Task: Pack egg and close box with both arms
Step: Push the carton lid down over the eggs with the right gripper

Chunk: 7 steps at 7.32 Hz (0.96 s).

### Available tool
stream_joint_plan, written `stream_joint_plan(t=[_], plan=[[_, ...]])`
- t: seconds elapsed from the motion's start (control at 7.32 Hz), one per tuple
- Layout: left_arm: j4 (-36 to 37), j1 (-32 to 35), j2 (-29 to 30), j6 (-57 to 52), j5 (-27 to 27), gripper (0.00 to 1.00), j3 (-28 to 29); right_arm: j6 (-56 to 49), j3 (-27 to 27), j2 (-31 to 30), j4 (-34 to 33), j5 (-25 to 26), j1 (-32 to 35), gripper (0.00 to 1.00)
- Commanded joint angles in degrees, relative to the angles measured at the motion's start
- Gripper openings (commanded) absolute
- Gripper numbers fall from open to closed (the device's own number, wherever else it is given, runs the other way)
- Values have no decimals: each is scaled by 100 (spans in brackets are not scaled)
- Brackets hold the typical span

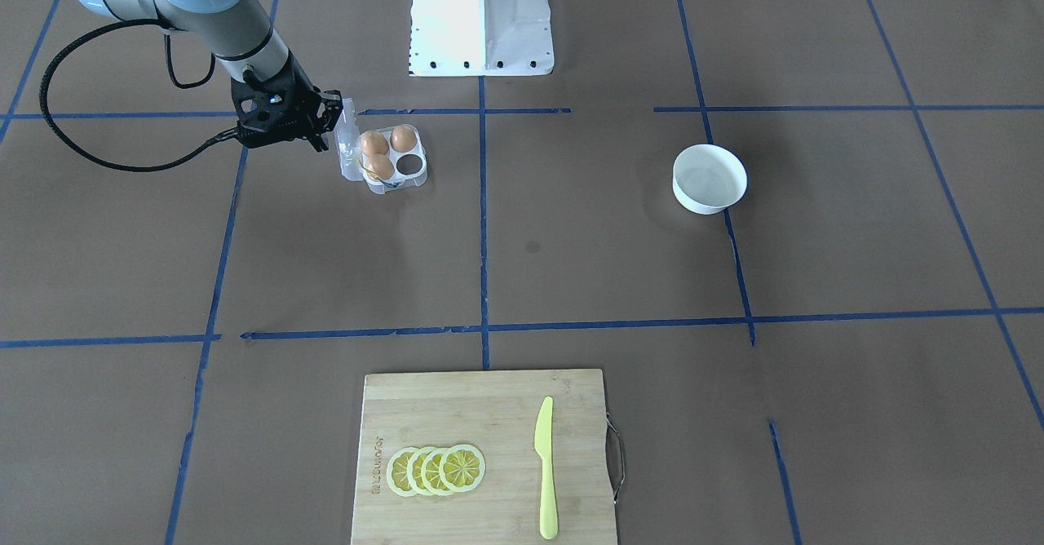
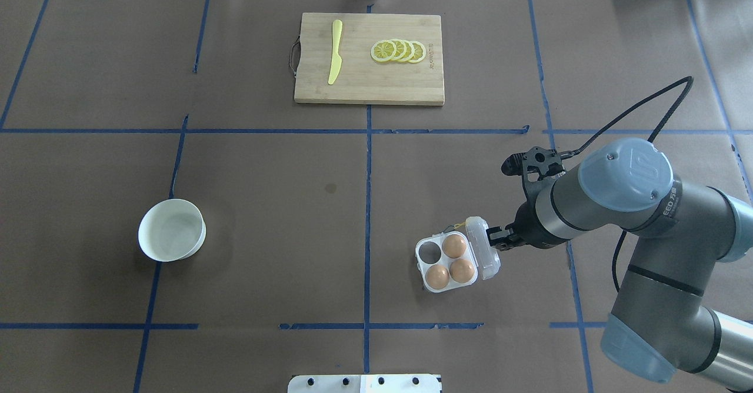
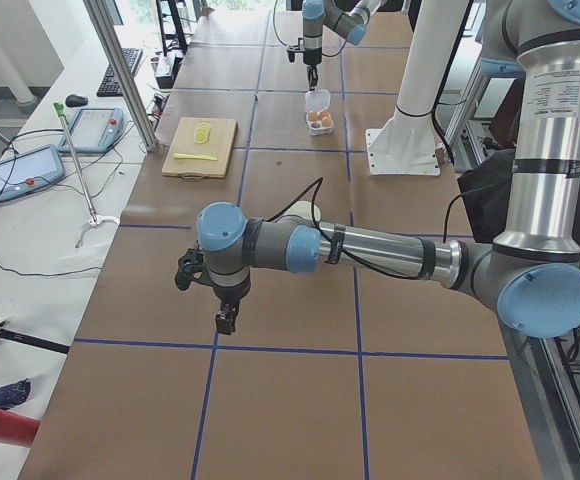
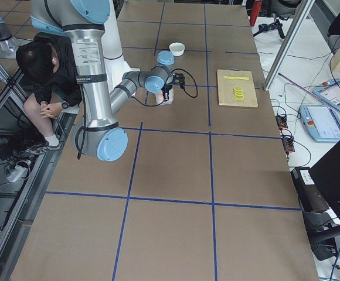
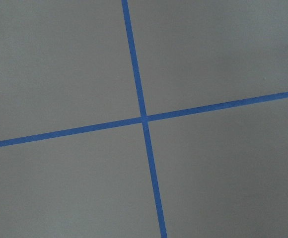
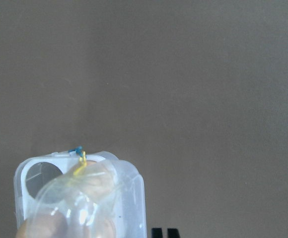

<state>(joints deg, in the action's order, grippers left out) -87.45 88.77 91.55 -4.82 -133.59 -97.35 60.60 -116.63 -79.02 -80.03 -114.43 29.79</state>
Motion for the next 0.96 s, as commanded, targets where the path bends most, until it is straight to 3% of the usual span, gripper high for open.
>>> stream_joint_plan(t=[0.0,0.82], plan=[[0,0,3,-2,0,100,-12,136,-26,106,40,-27,-78,17],[-27,-9,20,7,0,100,32,444,-114,467,128,-10,-35,23]])
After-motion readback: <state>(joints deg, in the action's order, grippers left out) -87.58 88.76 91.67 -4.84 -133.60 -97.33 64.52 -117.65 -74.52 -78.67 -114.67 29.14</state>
